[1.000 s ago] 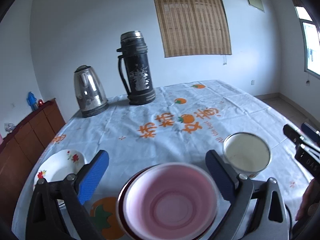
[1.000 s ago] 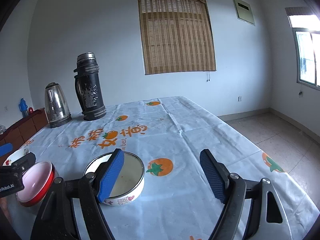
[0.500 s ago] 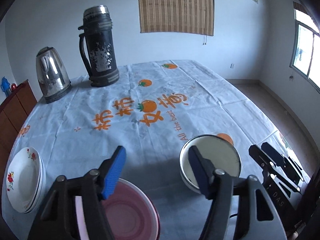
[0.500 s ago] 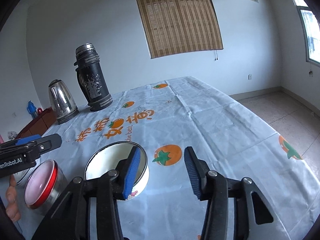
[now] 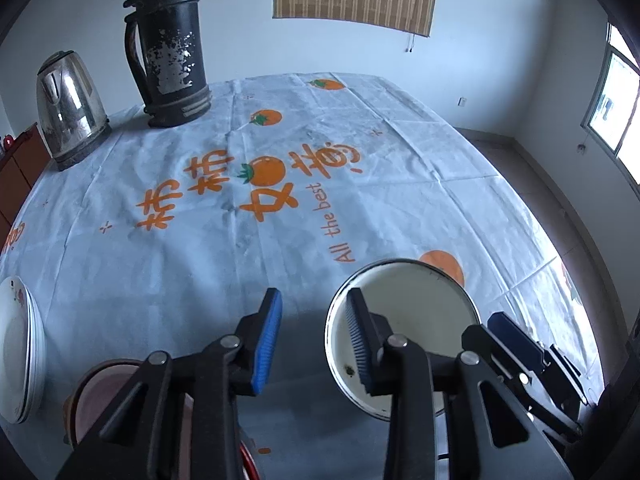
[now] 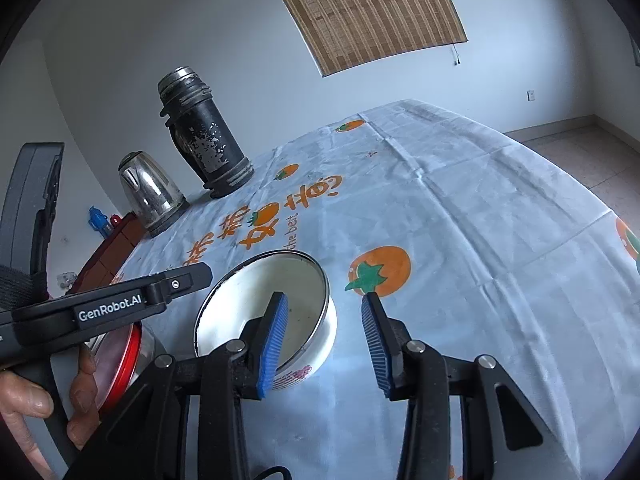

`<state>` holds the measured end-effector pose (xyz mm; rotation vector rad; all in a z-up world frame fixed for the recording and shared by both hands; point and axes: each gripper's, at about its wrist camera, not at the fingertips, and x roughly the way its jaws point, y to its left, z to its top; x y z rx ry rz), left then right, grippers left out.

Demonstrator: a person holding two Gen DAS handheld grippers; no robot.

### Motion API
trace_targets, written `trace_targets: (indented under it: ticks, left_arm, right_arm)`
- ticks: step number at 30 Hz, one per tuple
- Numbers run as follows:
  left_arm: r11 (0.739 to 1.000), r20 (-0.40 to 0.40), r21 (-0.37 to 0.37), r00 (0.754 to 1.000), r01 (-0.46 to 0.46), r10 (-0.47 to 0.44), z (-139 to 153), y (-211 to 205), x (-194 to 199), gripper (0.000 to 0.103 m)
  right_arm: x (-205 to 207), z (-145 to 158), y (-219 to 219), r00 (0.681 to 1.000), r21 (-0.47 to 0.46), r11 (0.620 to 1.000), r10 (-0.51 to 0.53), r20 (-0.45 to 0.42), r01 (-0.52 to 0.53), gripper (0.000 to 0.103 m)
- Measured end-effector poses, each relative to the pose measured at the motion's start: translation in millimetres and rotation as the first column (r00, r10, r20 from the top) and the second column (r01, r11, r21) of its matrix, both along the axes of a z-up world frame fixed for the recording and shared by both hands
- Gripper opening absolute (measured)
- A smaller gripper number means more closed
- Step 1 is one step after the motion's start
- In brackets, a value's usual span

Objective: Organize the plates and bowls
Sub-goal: 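Close both grippers on the rim of the white enamel bowl, then lift and carry the enamel bowl with both grippers over the nested bowls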

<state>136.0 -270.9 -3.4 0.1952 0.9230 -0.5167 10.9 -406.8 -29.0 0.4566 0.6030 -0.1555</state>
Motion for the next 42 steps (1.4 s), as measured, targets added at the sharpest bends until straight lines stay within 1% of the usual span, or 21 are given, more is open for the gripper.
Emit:
trace_targets:
  ticks: [1,3,4,6,8,10,15,20,23,28,33,36,42]
  left_arm:
    - [1.000,-0.003,0.007,1.000,-0.001,0.001,-3,-2,0,0.033]
    - [1.000,-0.015,0.010,1.000,-0.001,0.001,-7,-4,2,0.028]
    - [1.000,-0.023,0.013,1.000,-0.001,0.002,-10,-5,2,0.024]
    - [1.000,-0.030,0.020,1.000,-0.002,0.002,-15,-7,3,0.022]
    - [1.000,-0.035,0.028,0.999,0.001,0.000,-20,-9,2,0.017]
    - [0.999,-0.041,0.038,0.999,0.003,-0.002,-25,-12,1,0.015]
    - [0.999,-0.049,0.040,0.999,-0.001,0.003,-34,-14,1,0.012]
    - [0.999,-0.033,0.039,0.999,-0.006,0.007,-34,-15,-4,0.010]
    - [0.999,-0.038,0.034,0.999,-0.003,0.005,-33,-15,-5,0.009]
    - [1.000,-0.054,0.004,0.999,0.005,-0.005,-30,-13,-12,0.009]
    - [1.000,-0.026,-0.002,1.000,0.010,-0.010,-27,-12,-24,0.009]
    - [1.000,0.015,-0.002,1.000,0.004,-0.004,-23,-11,-33,0.009]
    - [1.000,0.101,0.023,0.995,-0.009,0.007,-19,-9,-46,0.009]
  right_arm:
    - [1,-1,1,1.000,-0.002,1.000,0.004,-0.006,-0.004,0.040]
    - [3,-3,2,1.000,0.001,1.000,0.011,-0.016,-0.011,0.040]
    - [4,-4,2,1.000,0.001,1.000,0.014,-0.020,-0.014,0.035]
    - [6,-6,2,0.999,0.007,1.000,0.021,-0.030,-0.021,0.030]
    - [7,-8,1,0.999,0.021,0.999,0.028,-0.033,-0.027,0.028]
    - [7,-8,2,0.999,0.021,0.999,0.033,-0.030,-0.032,0.026]
    - [8,-9,4,0.999,0.021,0.999,0.045,-0.026,-0.044,0.022]
    - [7,-8,5,0.999,0.011,0.999,0.043,-0.023,-0.043,0.018]
    - [7,-8,4,0.999,0.017,0.999,0.040,-0.021,-0.040,0.017]
    - [1,-5,-2,1.000,0.026,1.000,0.016,-0.001,-0.016,0.010]
    - [-5,-1,-6,1.000,0.037,0.999,0.003,0.022,-0.004,0.009]
    - [-7,-1,-8,1.000,0.043,0.999,0.001,0.026,-0.002,0.008]
    - [-11,0,-6,0.999,0.050,0.999,0.009,0.032,-0.010,0.007]
